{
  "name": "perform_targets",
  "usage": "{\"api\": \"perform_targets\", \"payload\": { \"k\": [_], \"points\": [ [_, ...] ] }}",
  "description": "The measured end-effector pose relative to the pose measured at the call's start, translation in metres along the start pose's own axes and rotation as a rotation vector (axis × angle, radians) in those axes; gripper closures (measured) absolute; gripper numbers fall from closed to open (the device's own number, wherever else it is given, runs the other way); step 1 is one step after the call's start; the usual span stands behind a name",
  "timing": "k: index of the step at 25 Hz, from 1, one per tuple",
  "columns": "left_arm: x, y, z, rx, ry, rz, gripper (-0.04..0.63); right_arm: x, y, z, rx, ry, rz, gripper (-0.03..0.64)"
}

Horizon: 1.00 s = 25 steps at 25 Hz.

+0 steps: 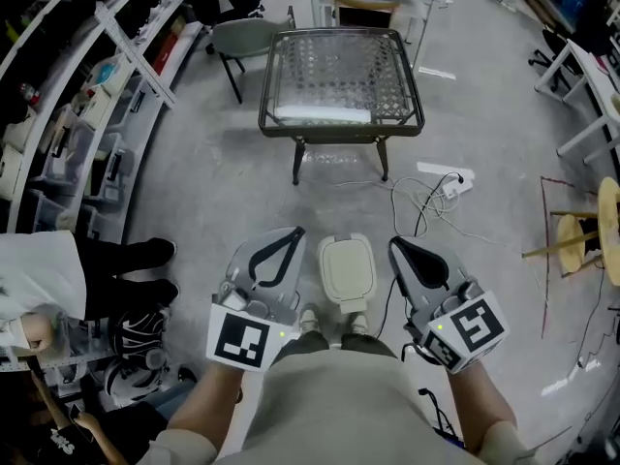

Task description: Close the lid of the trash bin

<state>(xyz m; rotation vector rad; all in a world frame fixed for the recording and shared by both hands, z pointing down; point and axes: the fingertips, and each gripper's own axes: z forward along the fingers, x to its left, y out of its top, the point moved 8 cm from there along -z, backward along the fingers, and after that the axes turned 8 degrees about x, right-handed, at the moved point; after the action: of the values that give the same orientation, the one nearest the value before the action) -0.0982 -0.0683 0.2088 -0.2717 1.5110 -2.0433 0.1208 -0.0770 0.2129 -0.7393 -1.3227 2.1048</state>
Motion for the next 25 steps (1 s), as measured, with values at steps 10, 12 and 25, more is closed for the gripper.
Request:
{"api": "perform_targets", "payload": {
  "k": [10, 12, 25],
  "points": [
    [-0.022, 0.036, -0.047, -0.082, 0.019, 0.055, 0.592, 0.039, 0.044, -0.049, -0.108, 0.040, -0.052, 0.614],
    [-0.023, 0.038, -0.051, -0.097, 0.024, 0.069, 0.592, 0.039, 0.044, -0.052, -0.110, 0.033, -0.056, 0.614],
    [-0.014, 0.046, -0.054, -0.116, 0.022, 0.087, 0.592, 0.039, 0.051, -0.053, -0.127, -0.023, -0.085, 0.614]
  ]
}}
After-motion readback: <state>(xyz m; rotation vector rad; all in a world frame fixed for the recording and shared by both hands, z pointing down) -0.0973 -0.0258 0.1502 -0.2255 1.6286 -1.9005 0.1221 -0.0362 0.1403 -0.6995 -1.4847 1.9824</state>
